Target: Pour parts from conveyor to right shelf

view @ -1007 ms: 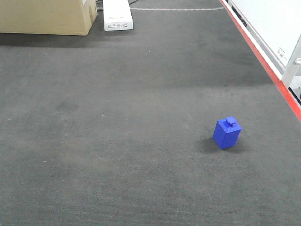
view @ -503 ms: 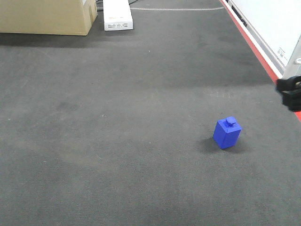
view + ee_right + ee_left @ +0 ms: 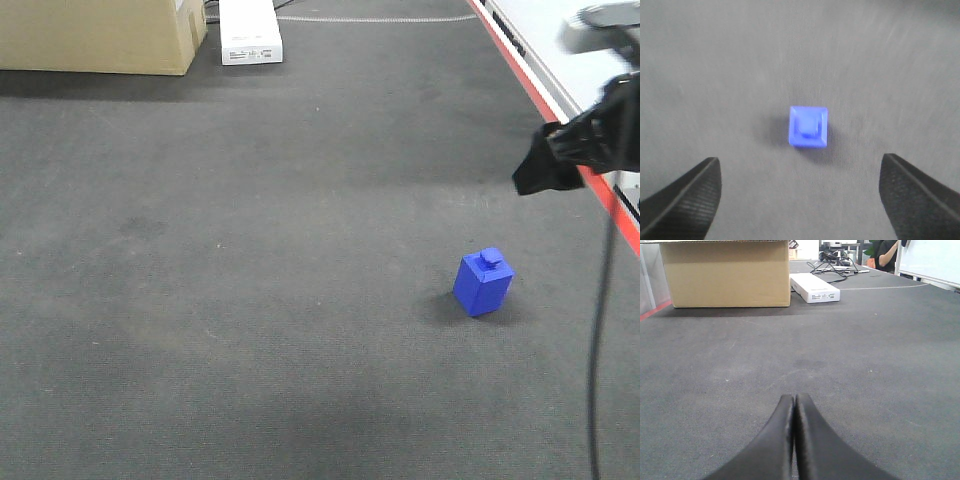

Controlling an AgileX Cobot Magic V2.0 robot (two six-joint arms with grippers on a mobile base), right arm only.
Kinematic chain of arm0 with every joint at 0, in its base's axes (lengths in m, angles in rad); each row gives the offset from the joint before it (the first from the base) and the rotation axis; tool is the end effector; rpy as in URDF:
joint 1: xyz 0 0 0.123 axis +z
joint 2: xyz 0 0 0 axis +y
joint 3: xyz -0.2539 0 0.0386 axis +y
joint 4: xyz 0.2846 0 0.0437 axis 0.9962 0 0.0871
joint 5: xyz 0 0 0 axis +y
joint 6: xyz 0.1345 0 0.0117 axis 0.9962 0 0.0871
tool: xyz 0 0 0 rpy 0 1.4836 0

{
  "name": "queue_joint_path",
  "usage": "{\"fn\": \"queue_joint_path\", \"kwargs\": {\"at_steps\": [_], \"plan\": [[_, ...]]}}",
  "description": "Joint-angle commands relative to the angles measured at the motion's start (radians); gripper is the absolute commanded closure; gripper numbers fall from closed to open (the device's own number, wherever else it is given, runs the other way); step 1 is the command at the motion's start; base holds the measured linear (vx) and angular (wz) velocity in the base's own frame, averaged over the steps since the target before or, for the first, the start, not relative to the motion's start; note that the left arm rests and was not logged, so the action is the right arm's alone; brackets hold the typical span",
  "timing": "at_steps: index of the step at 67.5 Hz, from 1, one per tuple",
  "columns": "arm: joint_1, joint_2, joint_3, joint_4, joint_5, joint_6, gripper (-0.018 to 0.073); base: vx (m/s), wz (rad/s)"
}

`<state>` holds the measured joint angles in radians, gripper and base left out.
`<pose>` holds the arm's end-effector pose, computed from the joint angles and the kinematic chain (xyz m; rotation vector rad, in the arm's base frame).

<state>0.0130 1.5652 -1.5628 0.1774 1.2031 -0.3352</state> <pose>0.3804 0.0272 0.3007 -0.4277 2.6298 0.1392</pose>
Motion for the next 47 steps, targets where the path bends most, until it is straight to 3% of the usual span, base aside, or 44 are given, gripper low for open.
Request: {"fn": "queue_joint_path", "kwargs": {"at_steps": [1,14,32,47], "plan": [[-0.002,0.072,-0.130,-0.042,0.087,0.023,-0.0035,0.00,0.00],[-0.002,0.175,-0.164,-0.066,0.085,0.053,-0.0035,0.00,0.00],[-0.002,0.263,-0.163,0.007,0.085,0.052,-0.0035,0.00,0.00],[0.036,0.267,-0.055,0.006,0.061,0.023,-0.0035,0.00,0.00]]}}
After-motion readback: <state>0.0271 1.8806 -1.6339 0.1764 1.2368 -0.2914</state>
